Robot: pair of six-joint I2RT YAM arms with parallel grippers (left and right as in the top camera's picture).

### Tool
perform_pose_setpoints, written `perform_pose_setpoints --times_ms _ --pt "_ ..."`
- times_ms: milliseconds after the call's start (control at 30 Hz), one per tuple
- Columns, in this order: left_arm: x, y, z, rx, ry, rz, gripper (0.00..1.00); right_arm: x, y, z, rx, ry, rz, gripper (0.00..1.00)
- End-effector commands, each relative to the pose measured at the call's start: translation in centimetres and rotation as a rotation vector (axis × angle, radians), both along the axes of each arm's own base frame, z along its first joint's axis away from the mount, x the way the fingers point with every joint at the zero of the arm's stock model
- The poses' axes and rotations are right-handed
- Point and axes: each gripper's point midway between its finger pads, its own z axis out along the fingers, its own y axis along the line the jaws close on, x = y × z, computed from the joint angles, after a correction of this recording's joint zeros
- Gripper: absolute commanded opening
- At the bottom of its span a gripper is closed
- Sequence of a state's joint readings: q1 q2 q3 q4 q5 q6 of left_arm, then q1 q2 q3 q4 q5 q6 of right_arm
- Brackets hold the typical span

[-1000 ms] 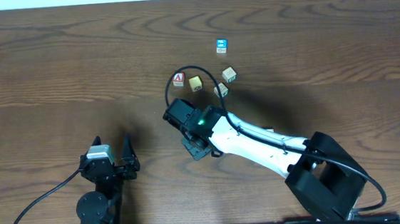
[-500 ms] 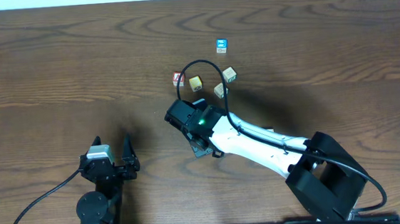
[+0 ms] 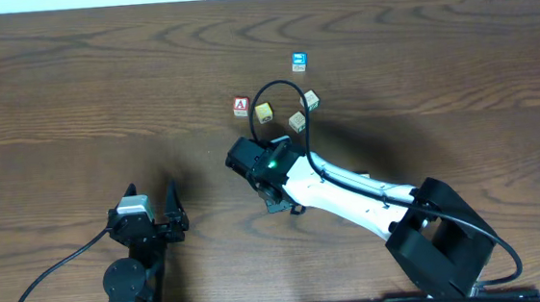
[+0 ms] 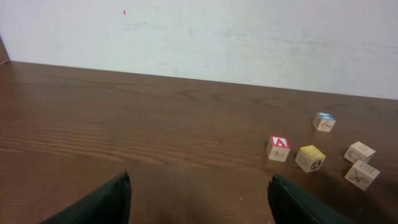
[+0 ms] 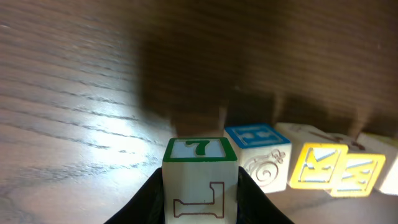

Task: Lift 5 blocks
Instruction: 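Lift the 7 block and carry it right toward the block row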

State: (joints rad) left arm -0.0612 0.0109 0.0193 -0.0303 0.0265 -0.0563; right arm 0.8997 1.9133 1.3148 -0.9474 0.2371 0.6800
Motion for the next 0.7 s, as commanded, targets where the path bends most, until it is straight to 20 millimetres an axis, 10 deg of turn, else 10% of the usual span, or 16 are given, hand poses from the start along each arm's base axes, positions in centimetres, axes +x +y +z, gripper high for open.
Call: perform_pose_setpoints --times_ms 0,667 --pt "-0.09 0.44 -1.62 -0.003 0.051 0.025 0.71 0.34 -0.09 1.04 0.019 -0.034 -0.075 0.18" --pt "-0.09 0.44 -1.62 -0.003 0.051 0.025 0.71 0.31 -0.02 1.02 0.023 -0.031 -0.074 0.29"
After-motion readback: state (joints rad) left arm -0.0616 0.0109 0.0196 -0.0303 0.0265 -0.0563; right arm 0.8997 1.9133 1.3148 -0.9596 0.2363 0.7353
